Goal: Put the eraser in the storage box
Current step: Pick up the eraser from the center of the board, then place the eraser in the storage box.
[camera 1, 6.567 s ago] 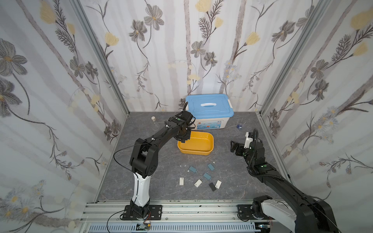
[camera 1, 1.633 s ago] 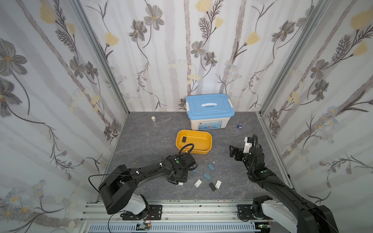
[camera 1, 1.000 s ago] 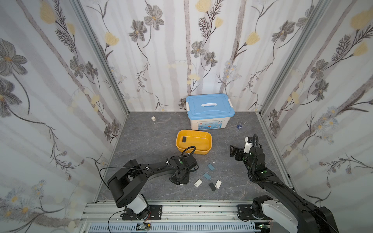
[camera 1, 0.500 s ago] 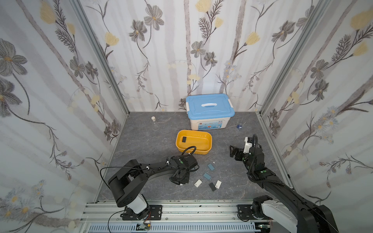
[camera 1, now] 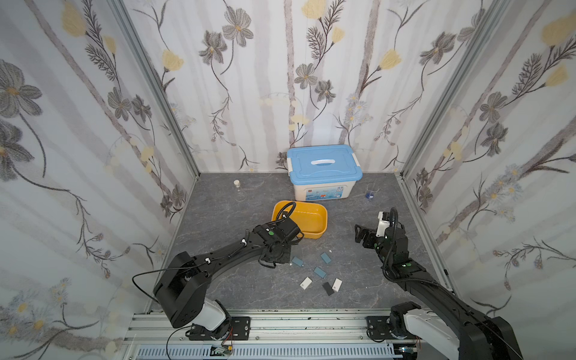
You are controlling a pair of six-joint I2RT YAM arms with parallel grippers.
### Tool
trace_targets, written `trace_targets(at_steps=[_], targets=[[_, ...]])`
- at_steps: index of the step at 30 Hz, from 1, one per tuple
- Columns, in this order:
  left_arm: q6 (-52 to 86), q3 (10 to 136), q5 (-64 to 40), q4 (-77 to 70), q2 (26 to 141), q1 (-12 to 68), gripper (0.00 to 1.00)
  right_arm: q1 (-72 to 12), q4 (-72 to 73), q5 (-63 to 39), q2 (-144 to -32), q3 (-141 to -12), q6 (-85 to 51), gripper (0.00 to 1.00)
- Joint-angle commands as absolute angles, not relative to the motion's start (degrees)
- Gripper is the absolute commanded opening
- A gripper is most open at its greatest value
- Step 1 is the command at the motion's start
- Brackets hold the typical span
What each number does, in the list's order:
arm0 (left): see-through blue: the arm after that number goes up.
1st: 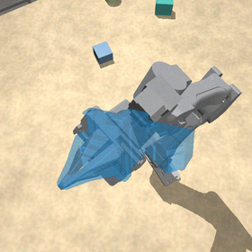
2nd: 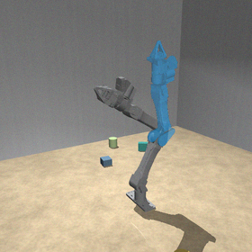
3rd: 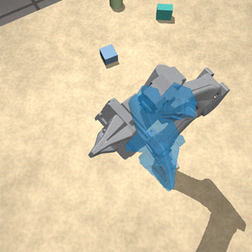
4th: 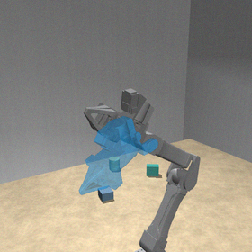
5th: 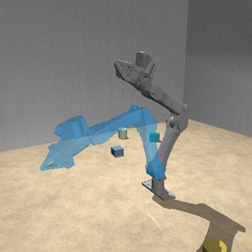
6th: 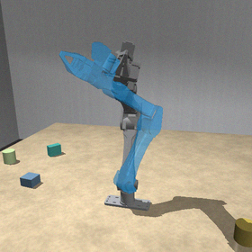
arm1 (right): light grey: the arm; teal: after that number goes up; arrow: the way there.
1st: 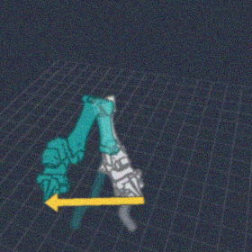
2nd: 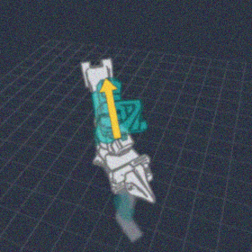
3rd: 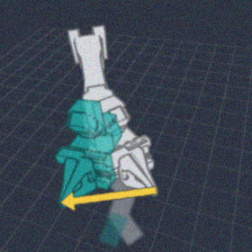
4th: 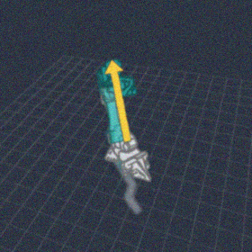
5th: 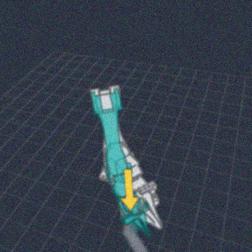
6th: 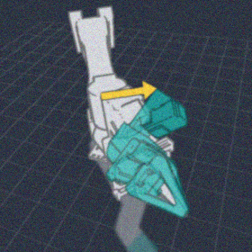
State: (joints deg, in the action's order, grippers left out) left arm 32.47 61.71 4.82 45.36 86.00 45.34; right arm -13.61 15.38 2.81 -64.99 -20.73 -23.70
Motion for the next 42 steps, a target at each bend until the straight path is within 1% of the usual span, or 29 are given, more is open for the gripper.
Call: trace_targets(at_steps=[1,14,21,32,42], targets=[[26.84,66.06,6.50,47.30,88.04,43.09,0.25,-13.67,17.85,3.34,-64.74,-21.02,-24.43,1.00],[16.38,87.68,3.13,48.74,105.27,34.51,0.25,-13.61,18.59,3.76,-65.91,-22.30,-24.83,1.00],[11.67,98.95,2.17,51.59,116.66,32.40,0.26,-13.60,18.20,4.76,-67.70,-23.81,-23.82,1.00],[12.13,100.27,-0.70,48.35,122.68,29.43,0.26,-13.48,19.07,5.09,-70.96,-24.87,-23.73,1.00],[12.39,100.55,0.70,47.38,125.98,29.25,0.26,-13.54,19.73,4.83,-72.36,-25.53,-23.73,1.00]])
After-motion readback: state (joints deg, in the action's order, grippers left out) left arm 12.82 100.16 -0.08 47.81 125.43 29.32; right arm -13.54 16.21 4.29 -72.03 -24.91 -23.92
